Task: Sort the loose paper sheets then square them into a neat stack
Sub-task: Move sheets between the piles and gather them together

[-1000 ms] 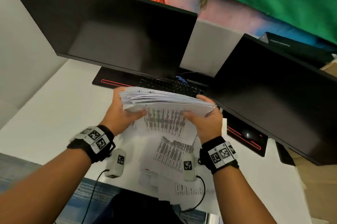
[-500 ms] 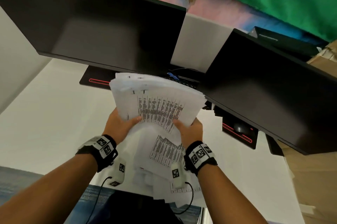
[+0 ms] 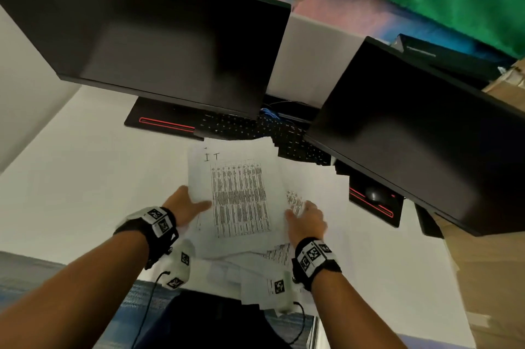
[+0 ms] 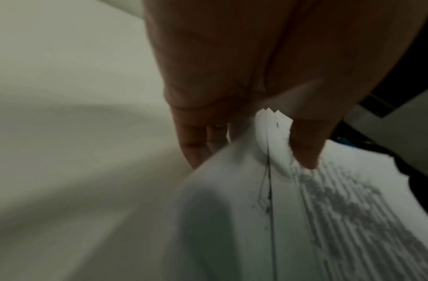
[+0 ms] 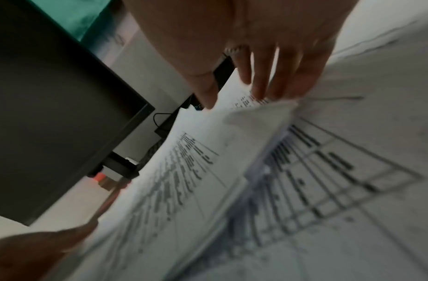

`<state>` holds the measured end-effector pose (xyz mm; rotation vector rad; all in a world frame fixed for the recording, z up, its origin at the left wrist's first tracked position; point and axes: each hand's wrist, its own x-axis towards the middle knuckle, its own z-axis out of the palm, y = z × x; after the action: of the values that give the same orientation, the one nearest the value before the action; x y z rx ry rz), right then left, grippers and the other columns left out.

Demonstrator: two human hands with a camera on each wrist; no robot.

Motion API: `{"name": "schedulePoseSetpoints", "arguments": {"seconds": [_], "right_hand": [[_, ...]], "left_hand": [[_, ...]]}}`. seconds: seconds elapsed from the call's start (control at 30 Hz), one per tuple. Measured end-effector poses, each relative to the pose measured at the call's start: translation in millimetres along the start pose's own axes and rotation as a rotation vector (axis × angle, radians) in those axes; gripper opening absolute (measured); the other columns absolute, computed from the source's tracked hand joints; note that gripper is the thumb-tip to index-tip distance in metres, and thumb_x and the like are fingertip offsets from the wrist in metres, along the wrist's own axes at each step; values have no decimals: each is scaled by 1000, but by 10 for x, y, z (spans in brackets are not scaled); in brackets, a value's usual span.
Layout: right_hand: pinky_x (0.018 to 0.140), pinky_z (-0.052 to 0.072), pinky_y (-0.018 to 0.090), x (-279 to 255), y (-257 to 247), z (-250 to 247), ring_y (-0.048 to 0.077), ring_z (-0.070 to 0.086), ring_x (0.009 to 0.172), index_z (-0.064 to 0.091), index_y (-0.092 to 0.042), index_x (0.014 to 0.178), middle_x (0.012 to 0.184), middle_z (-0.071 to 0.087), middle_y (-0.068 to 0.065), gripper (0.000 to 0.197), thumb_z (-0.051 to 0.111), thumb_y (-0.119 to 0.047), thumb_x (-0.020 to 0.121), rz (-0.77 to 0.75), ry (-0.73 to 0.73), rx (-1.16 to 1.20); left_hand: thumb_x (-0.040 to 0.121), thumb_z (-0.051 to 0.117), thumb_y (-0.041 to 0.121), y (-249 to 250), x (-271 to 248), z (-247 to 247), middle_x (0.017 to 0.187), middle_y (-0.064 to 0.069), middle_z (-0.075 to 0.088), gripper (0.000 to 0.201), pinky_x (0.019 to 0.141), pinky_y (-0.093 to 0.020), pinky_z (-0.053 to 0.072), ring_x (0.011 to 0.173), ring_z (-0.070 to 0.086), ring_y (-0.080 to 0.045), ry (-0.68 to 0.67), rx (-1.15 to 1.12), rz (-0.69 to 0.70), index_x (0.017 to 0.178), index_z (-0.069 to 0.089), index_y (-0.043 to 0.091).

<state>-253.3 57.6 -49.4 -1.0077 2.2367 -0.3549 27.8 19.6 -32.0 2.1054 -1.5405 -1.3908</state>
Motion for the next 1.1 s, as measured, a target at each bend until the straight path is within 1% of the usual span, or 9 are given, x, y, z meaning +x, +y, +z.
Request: {"name": "schedulePoseSetpoints", "arguments": {"seconds": [0.1, 0.27, 0.37, 0.47, 0.6, 0.67, 0.77, 0.93, 1.1], "right_hand": [[109, 32, 55, -12, 127, -2, 35, 27, 137, 22, -15, 152, 156, 23, 9, 92, 68, -53, 82, 184, 95, -96], [112, 36, 46, 78, 115, 35, 36, 34, 138, 12, -5, 155, 153, 31, 18, 113, 78, -51, 75, 184, 41, -50], [95, 50, 33, 140, 48, 26, 33, 56, 123, 35, -4, 145, 137, 54, 16, 87, 82, -31, 77, 205, -8, 190], [80, 52, 28, 177, 112, -45, 27, 66, 95, 63, -8, 109, 116, 69, 14, 40, 83, -20, 77, 144, -27, 274], [70, 51, 24, 262, 312, -438, 24, 62, 82, 64, -4, 109, 107, 70, 14, 29, 74, -16, 85, 115, 84, 116], [68, 53, 25, 318, 426, -596, 26, 62, 86, 59, -4, 116, 113, 67, 15, 39, 75, -20, 84, 136, 138, 24], [92, 54, 40, 373, 477, -578, 34, 62, 112, 52, -4, 126, 122, 62, 14, 71, 85, -36, 72, 124, 132, -47], [86, 58, 48, 336, 353, -353, 34, 63, 107, 56, -5, 116, 112, 64, 12, 70, 89, -39, 64, 44, 153, -35], [88, 57, 42, 262, 179, -293, 35, 63, 106, 37, -10, 137, 119, 62, 16, 93, 91, -32, 64, 87, 107, 27]], "left_hand": [[90, 70, 33, -27, 97, 101, 93, -8, 68, 38, 64, -29, 45, 79, 63, -25, 80, -39, -100, 111, 57, 4], [90, 68, 21, -67, 191, 150, 109, -11, 63, 42, 77, -38, 47, 96, 62, -31, 146, -40, -63, 123, 48, 7], [91, 67, 19, -79, 149, 73, 109, -9, 67, 38, 80, -39, 51, 97, 65, -33, 153, -92, -1, 125, 51, 11], [92, 68, 18, -146, 84, -141, 109, -5, 69, 36, 85, -42, 56, 94, 68, -28, 141, -143, 40, 125, 55, 18], [93, 66, 13, -300, -26, -491, 104, 3, 73, 30, 76, -27, 52, 88, 69, -10, 111, -211, 90, 122, 61, 18], [93, 67, 12, -390, -37, -604, 105, 4, 74, 26, 84, -32, 54, 90, 70, -10, 94, -206, 84, 119, 64, 15], [92, 69, 15, -473, -33, -655, 112, 0, 74, 31, 99, -44, 50, 98, 71, -19, 109, -185, 61, 122, 63, 15], [91, 69, 13, -516, -27, -600, 108, -2, 74, 33, 96, -43, 51, 94, 71, -22, 109, -177, 34, 123, 62, 14], [93, 68, 18, -405, -43, -531, 112, 1, 64, 41, 90, -35, 45, 100, 64, -27, 138, -49, -3, 130, 55, 9]]}}
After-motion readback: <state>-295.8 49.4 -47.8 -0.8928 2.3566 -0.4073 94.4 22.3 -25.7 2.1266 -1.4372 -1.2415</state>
